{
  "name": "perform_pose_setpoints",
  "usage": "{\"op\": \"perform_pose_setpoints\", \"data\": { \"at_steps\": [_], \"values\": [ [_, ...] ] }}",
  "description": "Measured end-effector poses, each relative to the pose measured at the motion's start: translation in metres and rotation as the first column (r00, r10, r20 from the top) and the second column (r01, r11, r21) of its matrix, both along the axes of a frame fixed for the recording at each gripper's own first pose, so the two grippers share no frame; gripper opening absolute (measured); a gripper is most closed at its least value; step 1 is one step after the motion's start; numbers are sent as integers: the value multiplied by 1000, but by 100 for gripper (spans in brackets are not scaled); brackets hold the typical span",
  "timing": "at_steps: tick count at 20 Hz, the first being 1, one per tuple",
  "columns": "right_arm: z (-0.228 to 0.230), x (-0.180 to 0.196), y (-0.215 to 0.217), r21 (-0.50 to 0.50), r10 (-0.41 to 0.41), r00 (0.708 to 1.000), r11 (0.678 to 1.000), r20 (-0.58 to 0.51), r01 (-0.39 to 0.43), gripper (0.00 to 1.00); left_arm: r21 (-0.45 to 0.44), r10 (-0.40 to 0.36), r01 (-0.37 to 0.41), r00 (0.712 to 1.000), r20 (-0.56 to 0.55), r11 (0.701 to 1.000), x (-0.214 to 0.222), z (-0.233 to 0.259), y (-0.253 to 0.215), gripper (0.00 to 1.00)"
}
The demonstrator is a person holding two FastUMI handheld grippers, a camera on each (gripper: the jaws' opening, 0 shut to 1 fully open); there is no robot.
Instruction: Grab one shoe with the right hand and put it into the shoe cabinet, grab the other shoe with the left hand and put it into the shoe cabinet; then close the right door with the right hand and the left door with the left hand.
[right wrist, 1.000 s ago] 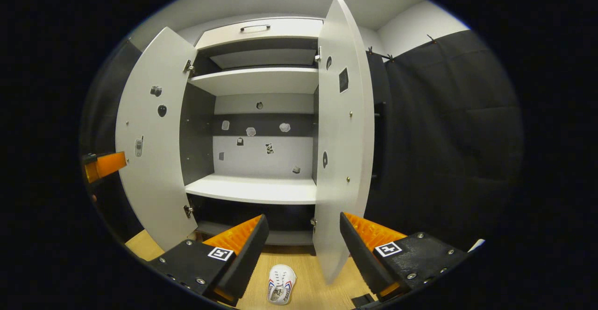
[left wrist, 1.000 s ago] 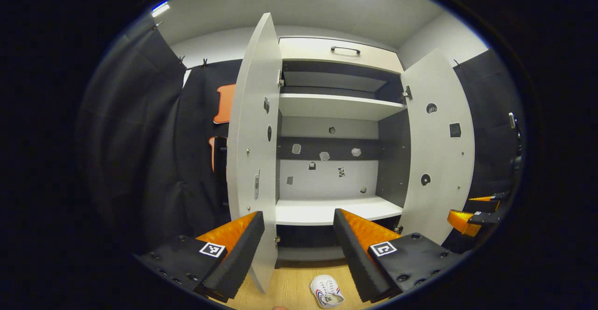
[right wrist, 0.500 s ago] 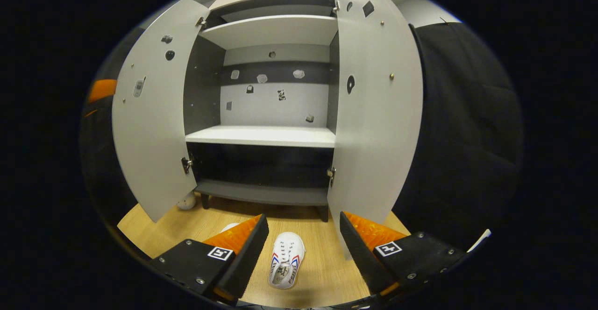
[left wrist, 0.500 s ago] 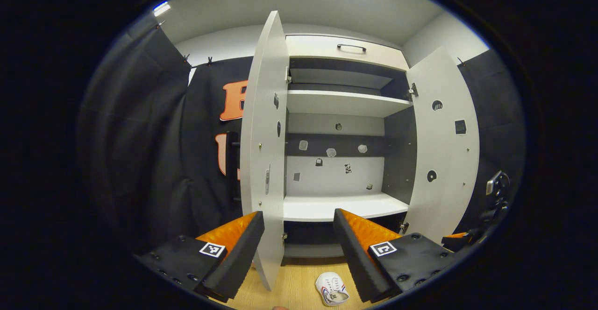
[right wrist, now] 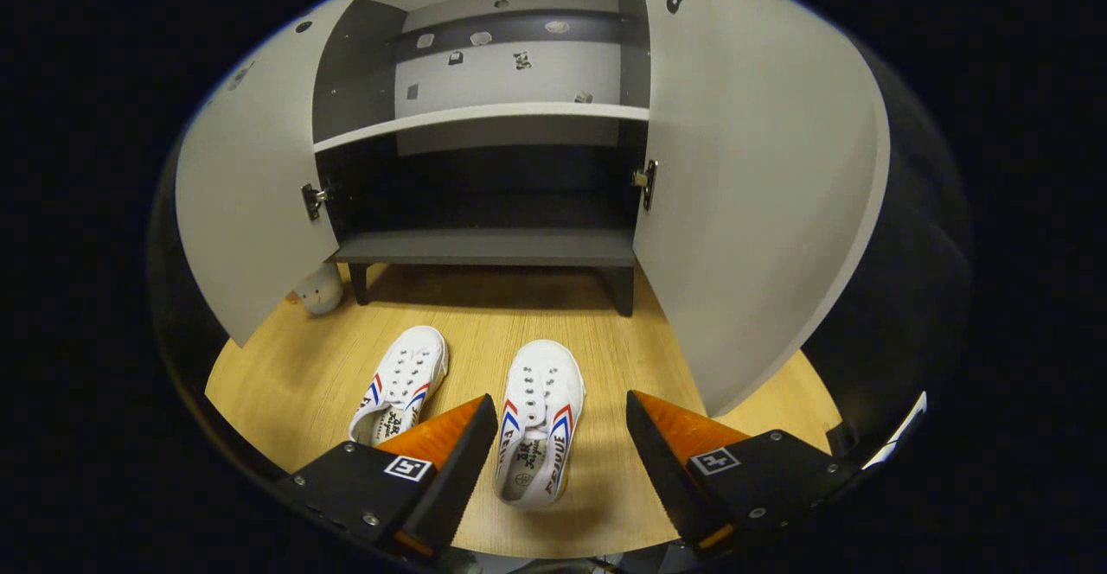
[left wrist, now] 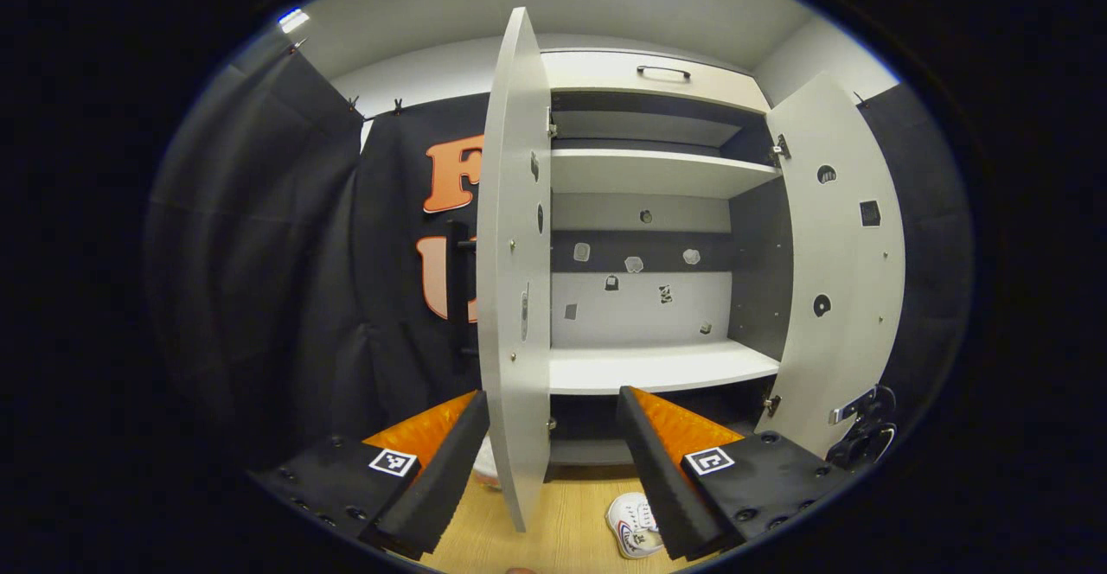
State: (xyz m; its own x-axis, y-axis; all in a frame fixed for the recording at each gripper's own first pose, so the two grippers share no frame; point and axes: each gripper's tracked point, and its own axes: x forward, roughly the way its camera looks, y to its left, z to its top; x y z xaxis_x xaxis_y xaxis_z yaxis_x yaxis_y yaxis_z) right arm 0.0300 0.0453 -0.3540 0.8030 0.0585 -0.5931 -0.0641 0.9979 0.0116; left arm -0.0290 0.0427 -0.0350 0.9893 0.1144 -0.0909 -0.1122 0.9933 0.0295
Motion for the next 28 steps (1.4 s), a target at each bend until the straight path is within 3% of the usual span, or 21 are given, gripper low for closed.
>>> {"op": "perform_pose_setpoints", "data": {
  "at_steps": [8, 11, 14, 15, 17, 18, 20, 22, 23, 25, 28],
  "values": [
    [-72, 16, -4, -13, -63, 987, 998, -145, 62, 65, 45, 61, -59, 997, -56, 997, -2, -17, 26, 97],
    [-94, 18, -9, -41, -93, 976, 995, -196, 87, 47, 45, 61, -57, 995, -76, 997, 1, -24, 29, 97],
    [-108, 19, -6, -29, -101, 967, 995, -236, 97, 49, 44, 61, -57, 994, -91, 997, 4, -32, 31, 97],
    [-110, 20, -6, -26, -104, 965, 995, -242, 101, 43, 42, 57, -53, 994, -94, 998, 6, -34, 31, 97],
    [-112, 20, -3, -14, -99, 961, 995, -258, 99, 42, 36, 50, -47, 994, -98, 998, 8, -37, 29, 97],
    [-112, 20, -2, -10, -94, 961, 995, -261, 95, 48, 35, 48, -44, 994, -101, 998, 9, -39, 29, 94],
    [-113, 20, -2, -12, -99, 959, 995, -265, 99, 29, 37, 49, -45, 993, -106, 998, 11, -41, 28, 97],
    [-114, 22, -6, -31, -109, 960, 994, -259, 105, 24, 33, 46, -43, 992, -113, 999, 12, -46, 26, 97],
    [-111, 22, -9, -38, -111, 960, 994, -259, 104, 12, 31, 44, -40, 992, -116, 999, 11, -47, 24, 97],
    [-102, 22, -7, -16, -117, 959, 993, -258, 117, 0, 28, 38, -35, 992, -120, 999, 14, -48, 22, 97],
    [-77, 22, -4, -39, -98, 971, 995, -218, 92, 0, 27, 27, -24, 991, -127, 999, 13, -55, 17, 97]
  ]
}}
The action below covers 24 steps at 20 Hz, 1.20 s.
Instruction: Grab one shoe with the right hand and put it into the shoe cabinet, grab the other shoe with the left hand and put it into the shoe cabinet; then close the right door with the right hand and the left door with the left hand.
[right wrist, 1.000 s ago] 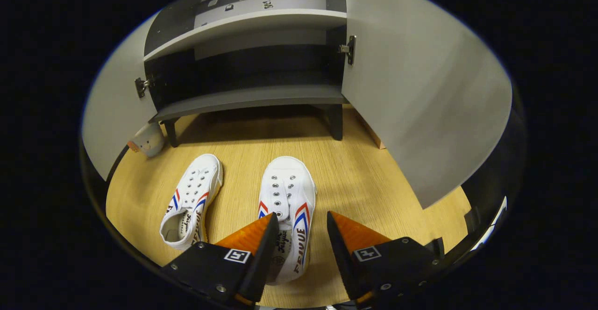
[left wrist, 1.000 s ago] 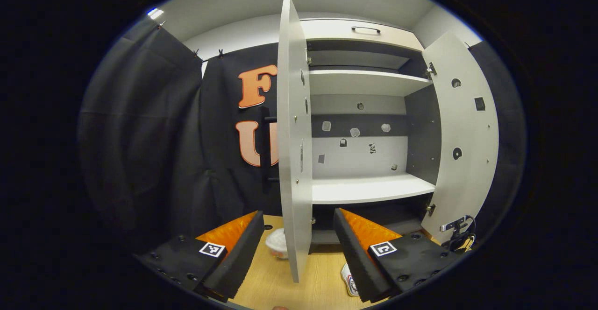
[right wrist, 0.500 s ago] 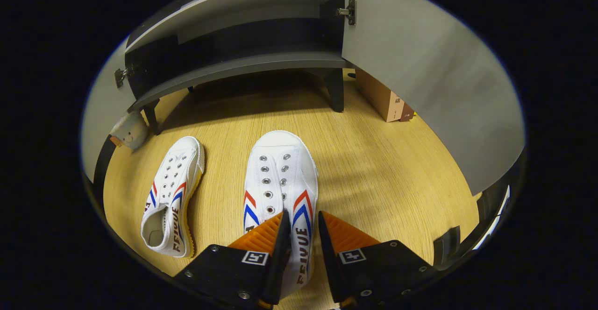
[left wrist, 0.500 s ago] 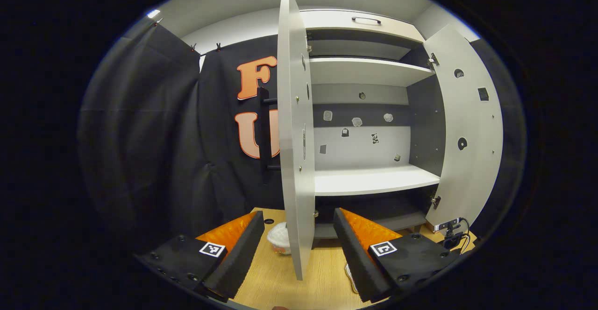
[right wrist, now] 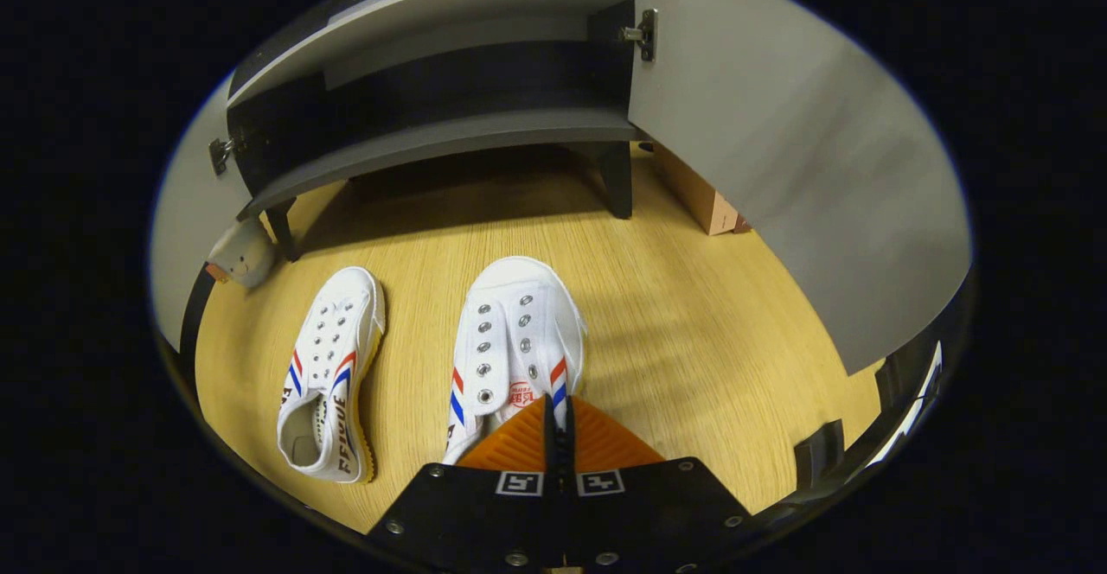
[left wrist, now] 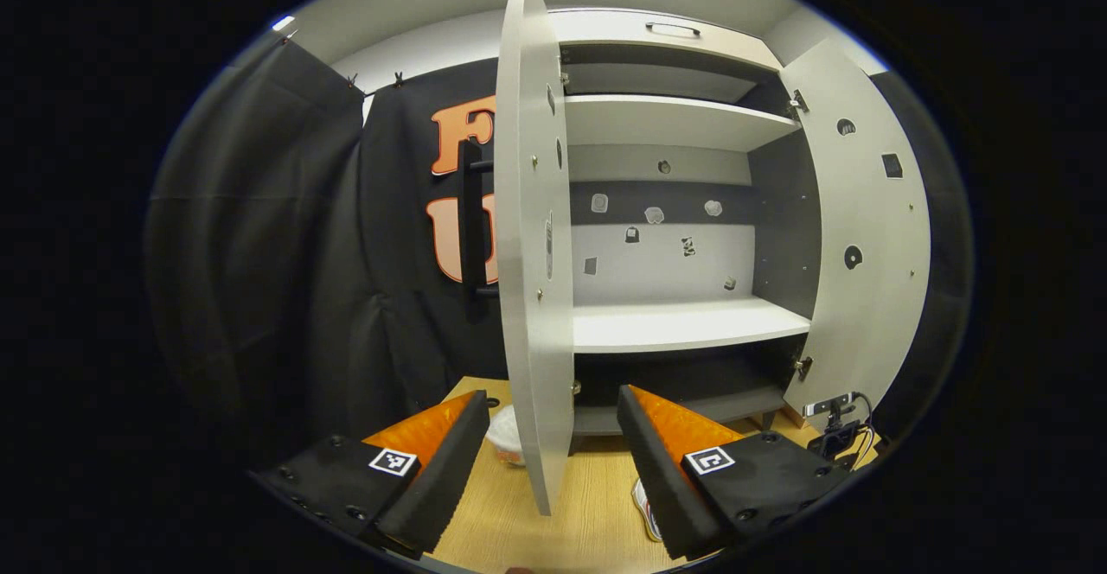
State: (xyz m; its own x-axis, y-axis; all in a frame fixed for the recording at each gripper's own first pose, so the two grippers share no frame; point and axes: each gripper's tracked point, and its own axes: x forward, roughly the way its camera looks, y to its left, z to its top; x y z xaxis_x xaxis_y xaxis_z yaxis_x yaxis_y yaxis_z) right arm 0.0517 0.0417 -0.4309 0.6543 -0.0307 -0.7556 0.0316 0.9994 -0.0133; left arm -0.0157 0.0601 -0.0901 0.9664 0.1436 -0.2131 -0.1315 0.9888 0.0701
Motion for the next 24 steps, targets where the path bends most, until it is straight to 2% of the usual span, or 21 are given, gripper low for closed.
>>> {"op": "perform_pose_setpoints", "data": {
  "at_steps": [8, 9, 13, 19, 24],
  "values": [
    [106, 16, 41, 37, 79, 985, 996, 156, -86, 0, -10, -30, 30, 1000, 0, 999, 2, -19, -14, 97],
    [120, 18, 47, 34, 89, 979, 995, 181, -97, 0, -15, -36, 36, 999, -7, 999, 2, -22, -17, 99],
    [189, 34, 62, 44, 128, 952, 988, 278, -146, 0, -44, -69, 69, 998, 5, 997, 0, -23, -30, 97],
    [270, 61, 83, 97, 124, 917, 980, 380, -172, 0, -50, -78, 79, 997, 13, 996, 4, -24, -33, 96],
    [313, 122, 91, 108, 96, 900, 982, 425, -156, 0, -53, -63, 65, 998, 23, 996, 4, -23, -26, 97]
  ]
}}
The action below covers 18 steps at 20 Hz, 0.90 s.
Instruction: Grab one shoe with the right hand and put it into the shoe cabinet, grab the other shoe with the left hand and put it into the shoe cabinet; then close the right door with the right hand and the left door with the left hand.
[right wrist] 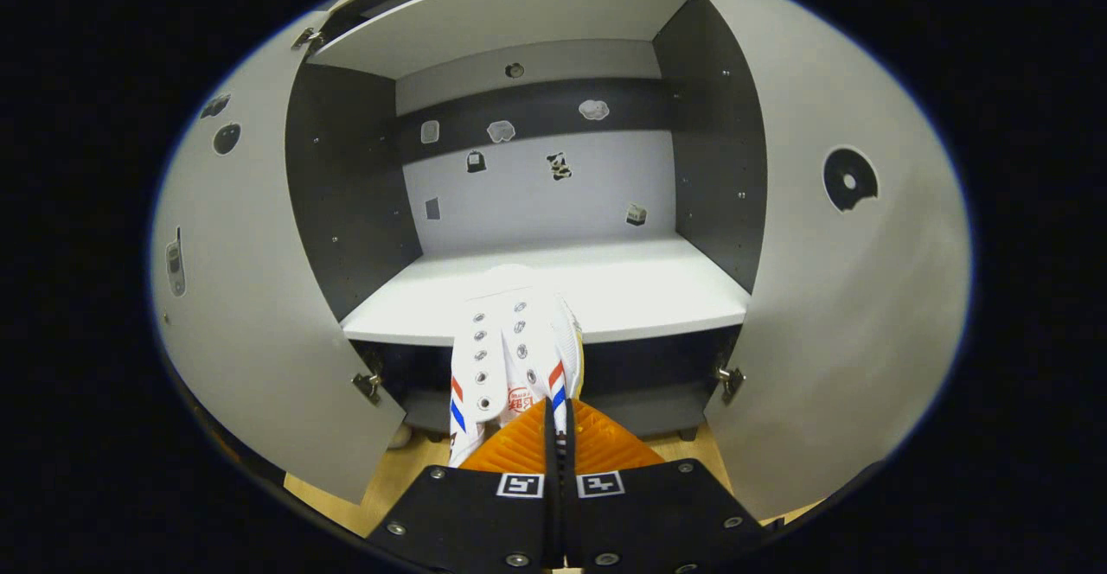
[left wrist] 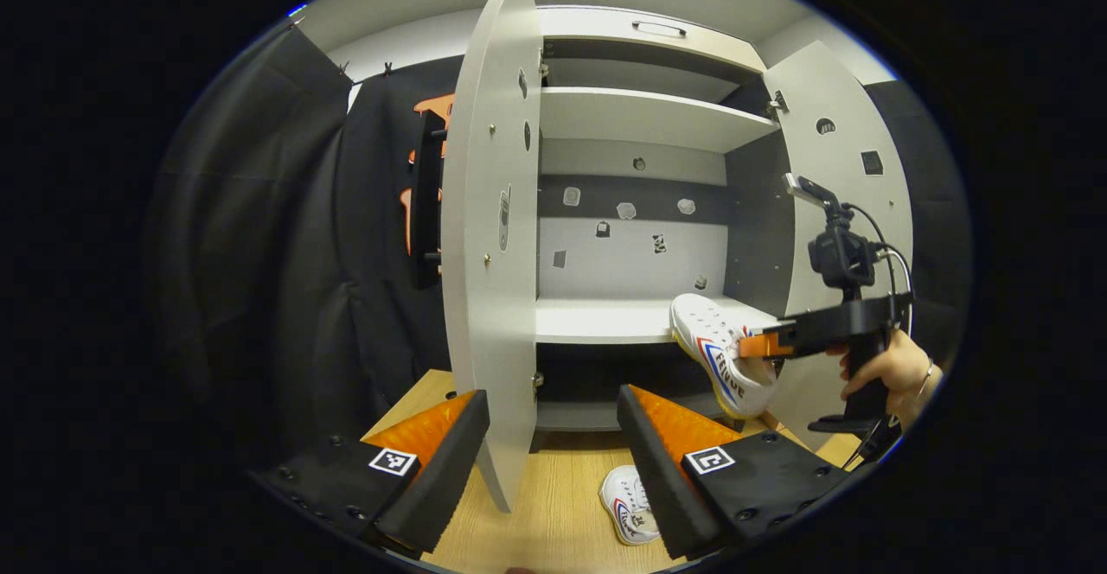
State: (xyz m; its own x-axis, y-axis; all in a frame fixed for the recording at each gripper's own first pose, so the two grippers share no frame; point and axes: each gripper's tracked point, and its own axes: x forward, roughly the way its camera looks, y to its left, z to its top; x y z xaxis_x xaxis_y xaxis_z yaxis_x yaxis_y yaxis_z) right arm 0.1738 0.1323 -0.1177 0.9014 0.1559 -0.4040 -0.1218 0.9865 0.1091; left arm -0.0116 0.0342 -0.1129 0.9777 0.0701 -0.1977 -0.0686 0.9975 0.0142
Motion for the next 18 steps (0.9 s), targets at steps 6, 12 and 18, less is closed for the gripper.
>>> {"op": "perform_pose_setpoints", "data": {
  "at_steps": [6, 12, 18],
  "values": [
    [42, 85, 2, -9, -33, 999, 999, 42, 34, 0, 2, 21, -21, 1000, -1, 1000, 3, -2, 11, 97],
    [50, 155, -6, -7, -90, 996, 996, 19, 90, 0, 11, 34, -34, 999, -9, 999, 4, -5, 19, 97],
    [20, 190, -20, 26, -155, 985, 987, -75, 157, 0, 14, 49, -49, 998, -25, 999, 2, -9, 26, 97]
  ]
}}
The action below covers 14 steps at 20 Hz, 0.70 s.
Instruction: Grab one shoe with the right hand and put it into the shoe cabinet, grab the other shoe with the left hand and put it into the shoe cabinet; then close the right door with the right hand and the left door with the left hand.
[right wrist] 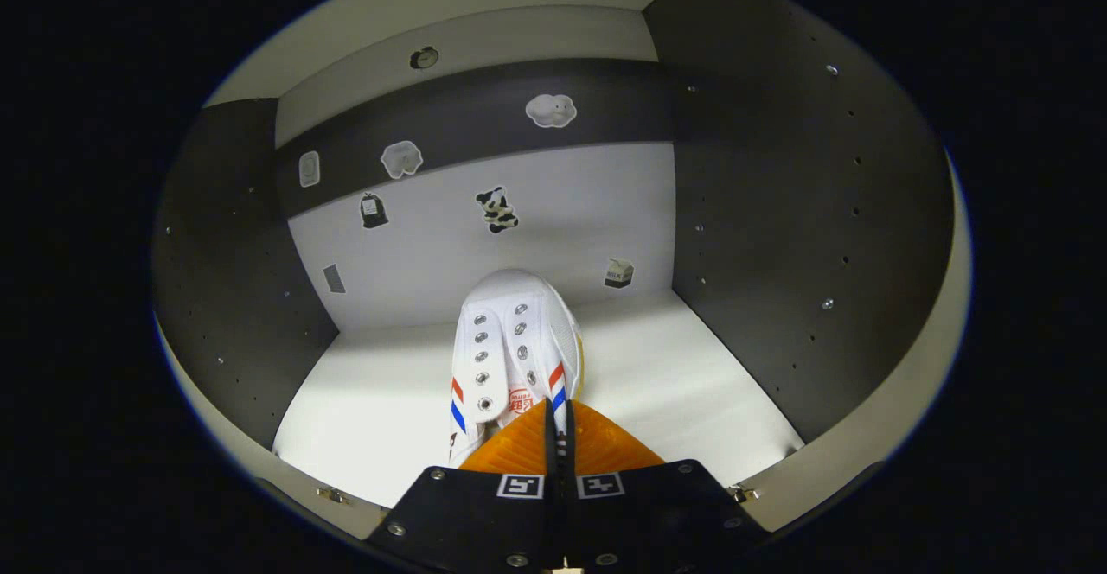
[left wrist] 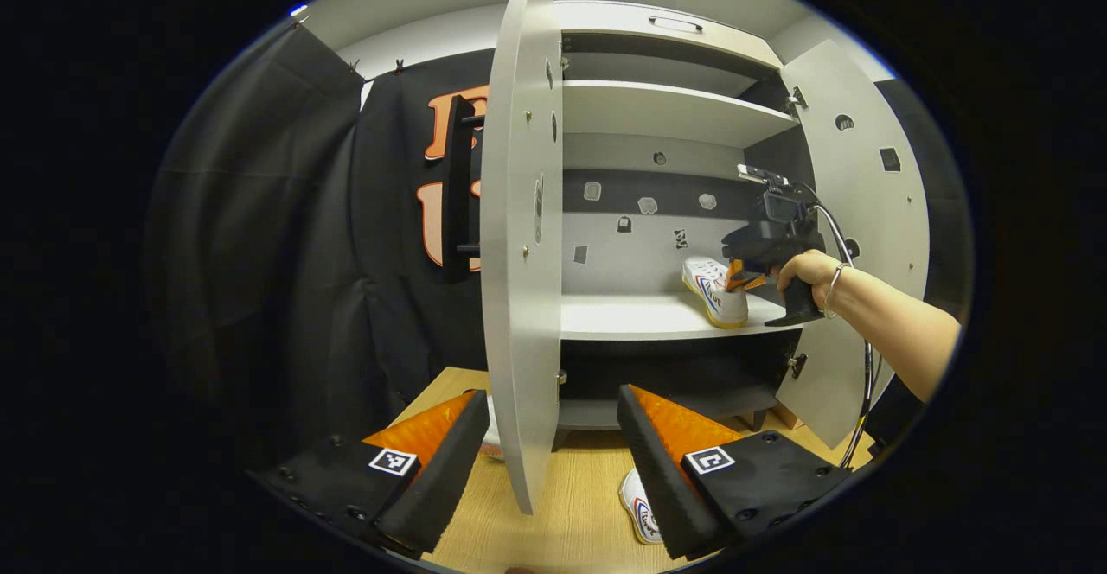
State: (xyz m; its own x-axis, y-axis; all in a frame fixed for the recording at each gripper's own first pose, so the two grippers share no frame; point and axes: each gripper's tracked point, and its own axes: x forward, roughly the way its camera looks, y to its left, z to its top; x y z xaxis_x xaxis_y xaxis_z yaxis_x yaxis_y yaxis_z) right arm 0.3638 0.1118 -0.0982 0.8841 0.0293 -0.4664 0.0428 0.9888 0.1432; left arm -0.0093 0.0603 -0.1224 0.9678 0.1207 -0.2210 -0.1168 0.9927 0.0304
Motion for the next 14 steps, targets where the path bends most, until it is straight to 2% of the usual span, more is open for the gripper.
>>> {"op": "perform_pose_setpoints", "data": {
  "at_steps": [2, 6, 7, 9, 14],
  "values": [
    [-2, 1, 1, 7, 5, 1000, 1000, -10, -5, 0, 0, 10, -10, 1000, -10, 1000, -1, -3, 3, 97],
    [-5, -5, 3, -32, 28, 1000, 999, -12, -29, 9, -6, 7, -7, 1000, -15, 1000, 0, -6, 3, 97],
    [2, -5, -3, -46, 18, 1000, 999, 12, -17, 13, -6, 8, -8, 1000, -16, 1000, 0, -6, 4, 97],
    [19, -7, -8, -41, 10, 998, 999, 63, -8, 15, -20, 10, -10, 1000, -15, 1000, 1, -7, 4, 97],
    [44, -46, -11, -78, 53, 990, 996, 133, -43, 17, -42, -8, 7, 999, -34, 999, 3, -17, -9, 97]
  ]
}}
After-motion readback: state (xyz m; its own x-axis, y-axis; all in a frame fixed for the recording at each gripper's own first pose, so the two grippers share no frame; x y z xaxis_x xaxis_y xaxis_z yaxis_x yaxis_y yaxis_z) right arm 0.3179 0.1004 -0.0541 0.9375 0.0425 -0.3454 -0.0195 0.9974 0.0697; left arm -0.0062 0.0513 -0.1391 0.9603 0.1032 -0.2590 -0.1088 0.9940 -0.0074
